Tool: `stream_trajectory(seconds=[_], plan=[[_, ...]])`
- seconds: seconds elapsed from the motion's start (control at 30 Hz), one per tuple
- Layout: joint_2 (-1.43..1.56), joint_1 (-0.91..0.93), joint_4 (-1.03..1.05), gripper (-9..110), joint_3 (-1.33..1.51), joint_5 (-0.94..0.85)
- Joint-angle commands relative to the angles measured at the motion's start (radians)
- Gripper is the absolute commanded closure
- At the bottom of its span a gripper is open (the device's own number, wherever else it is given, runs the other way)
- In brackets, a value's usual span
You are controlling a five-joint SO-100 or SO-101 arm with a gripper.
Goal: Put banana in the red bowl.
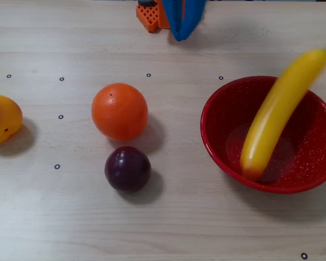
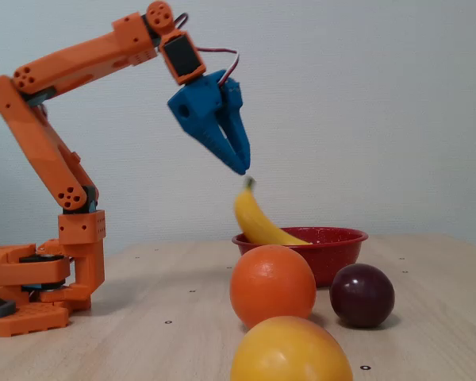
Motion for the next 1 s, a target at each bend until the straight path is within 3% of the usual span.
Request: stream_trajectory(seconds=[0.0, 0.47, 0.97], plan=[[0.097, 0.025, -0.060, 102, 0.009, 0.026], [0.405, 0.049, -0.244, 102, 0.489, 0.115], [0.713, 0.069, -0.397, 102, 0.936, 0.420]])
